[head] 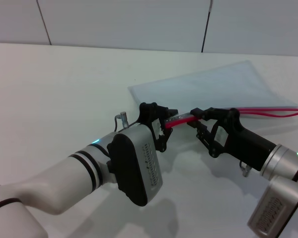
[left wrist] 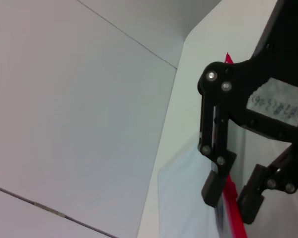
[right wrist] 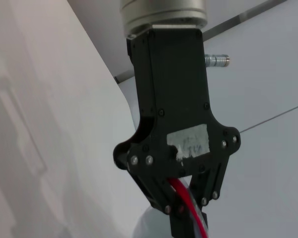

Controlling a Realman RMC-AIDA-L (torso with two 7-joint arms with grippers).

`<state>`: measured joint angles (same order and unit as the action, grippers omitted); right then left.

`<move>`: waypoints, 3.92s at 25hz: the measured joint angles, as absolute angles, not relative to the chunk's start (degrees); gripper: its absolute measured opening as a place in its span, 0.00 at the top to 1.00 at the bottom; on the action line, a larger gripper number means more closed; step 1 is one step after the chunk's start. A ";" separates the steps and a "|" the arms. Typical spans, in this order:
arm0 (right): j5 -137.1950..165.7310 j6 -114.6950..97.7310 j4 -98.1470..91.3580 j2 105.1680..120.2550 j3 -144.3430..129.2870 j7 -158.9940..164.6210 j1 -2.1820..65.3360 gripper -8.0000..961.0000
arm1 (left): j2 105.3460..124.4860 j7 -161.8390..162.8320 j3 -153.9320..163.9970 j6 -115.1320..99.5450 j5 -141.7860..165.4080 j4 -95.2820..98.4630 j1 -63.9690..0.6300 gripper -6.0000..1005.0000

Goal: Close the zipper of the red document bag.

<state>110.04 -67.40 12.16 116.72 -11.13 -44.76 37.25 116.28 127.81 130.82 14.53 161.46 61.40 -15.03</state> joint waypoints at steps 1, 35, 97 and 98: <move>110.03 -67.38 12.17 116.72 -11.02 -45.04 37.24 0.78 | 116.28 127.80 130.85 14.53 161.46 61.42 -15.03 0.94; 110.06 -59.87 12.94 116.68 5.84 -50.42 34.91 0.91 | 116.28 127.80 130.87 14.50 161.45 61.13 -14.94 0.94; 102.31 -84.65 9.52 116.63 21.67 9.38 28.97 0.22 | 116.05 158.70 131.82 68.42 132.01 39.48 -18.68 0.15; 102.32 -84.81 9.14 116.63 21.63 10.51 28.97 0.22 | 116.03 161.71 131.76 70.15 131.64 37.80 -19.00 0.15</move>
<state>102.32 -84.81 9.14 116.63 21.63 10.51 28.97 116.03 161.71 131.76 70.15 131.64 37.80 -19.00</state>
